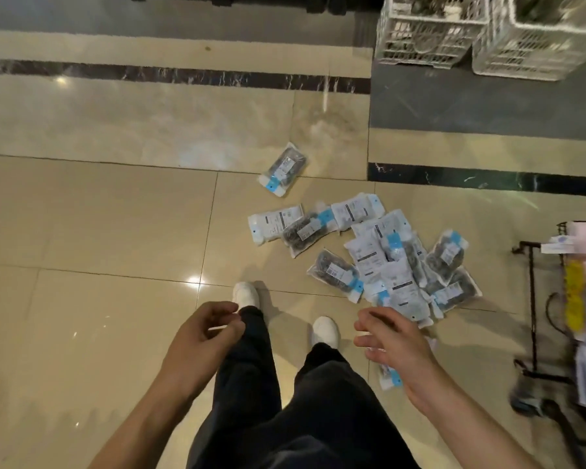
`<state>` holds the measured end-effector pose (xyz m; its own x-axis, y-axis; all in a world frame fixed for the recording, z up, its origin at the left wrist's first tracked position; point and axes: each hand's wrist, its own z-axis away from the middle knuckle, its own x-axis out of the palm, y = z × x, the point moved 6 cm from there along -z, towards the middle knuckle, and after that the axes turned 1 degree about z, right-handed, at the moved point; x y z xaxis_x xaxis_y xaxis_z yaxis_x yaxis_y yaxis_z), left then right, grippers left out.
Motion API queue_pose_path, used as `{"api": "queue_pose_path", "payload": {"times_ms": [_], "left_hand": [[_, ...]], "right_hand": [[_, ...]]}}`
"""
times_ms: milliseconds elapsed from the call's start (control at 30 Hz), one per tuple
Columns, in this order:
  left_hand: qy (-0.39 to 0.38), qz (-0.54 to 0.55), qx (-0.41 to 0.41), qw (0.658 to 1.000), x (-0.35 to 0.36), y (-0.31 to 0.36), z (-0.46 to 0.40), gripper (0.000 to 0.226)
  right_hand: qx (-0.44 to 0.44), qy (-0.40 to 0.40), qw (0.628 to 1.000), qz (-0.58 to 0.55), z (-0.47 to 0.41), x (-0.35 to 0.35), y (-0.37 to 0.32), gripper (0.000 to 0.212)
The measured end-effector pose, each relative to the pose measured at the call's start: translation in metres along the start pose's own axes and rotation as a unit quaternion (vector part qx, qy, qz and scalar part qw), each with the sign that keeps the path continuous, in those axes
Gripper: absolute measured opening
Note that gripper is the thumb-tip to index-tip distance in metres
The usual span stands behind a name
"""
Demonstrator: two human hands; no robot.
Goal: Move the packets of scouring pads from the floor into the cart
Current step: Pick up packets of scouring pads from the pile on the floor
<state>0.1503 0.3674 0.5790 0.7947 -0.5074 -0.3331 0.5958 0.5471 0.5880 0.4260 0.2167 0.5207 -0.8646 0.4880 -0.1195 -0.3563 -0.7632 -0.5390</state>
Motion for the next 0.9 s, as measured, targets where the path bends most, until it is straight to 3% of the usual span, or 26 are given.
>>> {"api": "queue_pose_path", "payload": {"times_ms": [233,400,600,733,900], "left_hand": [[-0.121,-0.108,0.03,0.986,-0.001,0.06,-0.154,0.022],[-0.139,-0.19,0.062,0.97,0.0,0.095,-0.291,0.021],[-0.143,-0.282,0.11,0.942,0.061,0.084,-0.478,0.024],[-0.134,-0.278,0.129,0.943,0.123,0.045,-0.609,0.028],[-0.129,-0.274,0.136,0.943,0.183,-0.004,-0.727,0.037]], "right_hand": [[0.058,0.105,0.991,-0.059,-0.054,0.018,-0.006,0.019],[0.098,0.133,0.982,-0.092,-0.136,0.06,-0.008,0.016],[0.132,0.12,0.975,-0.129,-0.326,0.131,0.013,0.016],[0.13,0.085,0.973,-0.17,-0.476,0.168,0.054,0.024],[0.138,0.101,0.962,-0.214,-0.619,0.184,0.107,0.031]]}}
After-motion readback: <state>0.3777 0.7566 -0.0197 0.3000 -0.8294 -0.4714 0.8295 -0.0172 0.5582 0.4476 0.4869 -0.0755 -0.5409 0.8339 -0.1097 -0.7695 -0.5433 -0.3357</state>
